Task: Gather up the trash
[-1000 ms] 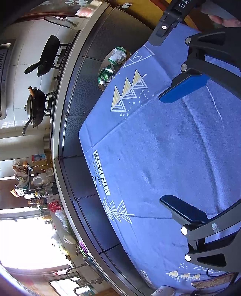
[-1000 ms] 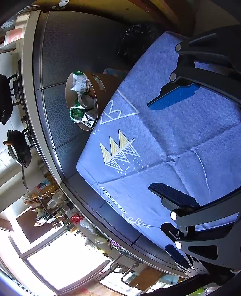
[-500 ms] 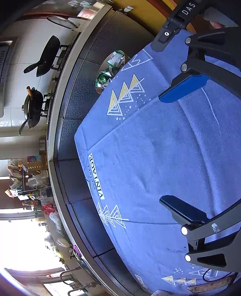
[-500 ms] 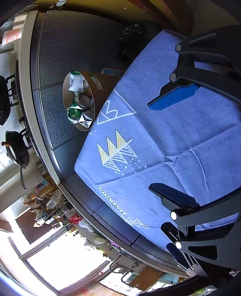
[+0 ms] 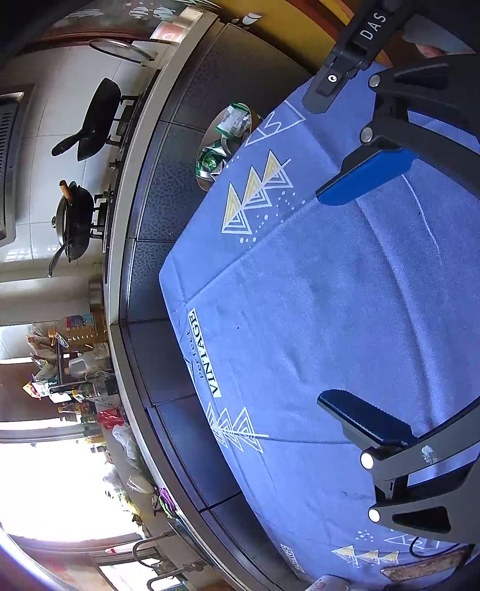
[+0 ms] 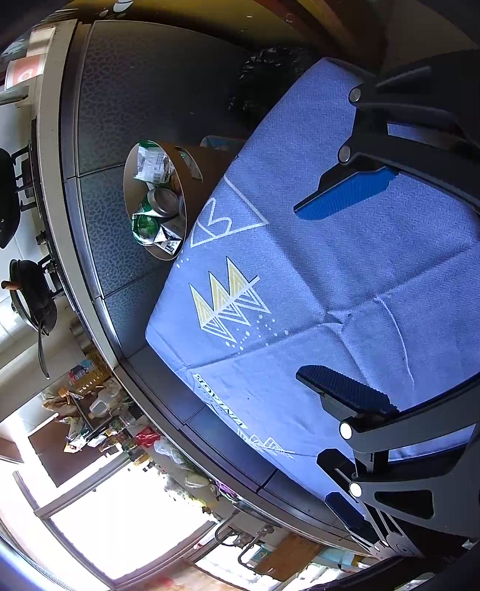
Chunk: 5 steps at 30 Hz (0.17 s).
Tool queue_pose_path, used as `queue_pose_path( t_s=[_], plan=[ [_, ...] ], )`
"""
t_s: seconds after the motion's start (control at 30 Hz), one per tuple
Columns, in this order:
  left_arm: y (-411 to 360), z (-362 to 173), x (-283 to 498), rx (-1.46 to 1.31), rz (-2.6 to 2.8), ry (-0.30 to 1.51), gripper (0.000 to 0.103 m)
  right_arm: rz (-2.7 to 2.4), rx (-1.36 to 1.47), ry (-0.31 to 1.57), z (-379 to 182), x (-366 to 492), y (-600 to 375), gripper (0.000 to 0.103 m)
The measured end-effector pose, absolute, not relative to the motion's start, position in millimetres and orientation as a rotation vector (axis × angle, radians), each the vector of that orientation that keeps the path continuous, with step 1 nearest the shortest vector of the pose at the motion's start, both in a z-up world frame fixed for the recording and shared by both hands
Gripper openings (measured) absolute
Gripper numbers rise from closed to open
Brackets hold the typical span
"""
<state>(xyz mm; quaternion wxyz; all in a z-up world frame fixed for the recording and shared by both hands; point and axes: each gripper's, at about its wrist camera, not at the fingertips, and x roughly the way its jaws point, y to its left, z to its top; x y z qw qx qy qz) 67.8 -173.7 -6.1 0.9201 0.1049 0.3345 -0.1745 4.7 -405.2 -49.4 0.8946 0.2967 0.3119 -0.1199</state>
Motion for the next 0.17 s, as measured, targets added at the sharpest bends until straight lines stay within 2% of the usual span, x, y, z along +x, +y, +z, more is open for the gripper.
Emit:
queue_pose_path(
  t_s=[0.17],
  plan=[
    [-174.5, -7.5, 69.3, 0.219, -0.362, 0.702, 0.099, -0.251, 0.622, 0.649, -51.0, 4.9, -405.8, 0.08]
  ],
)
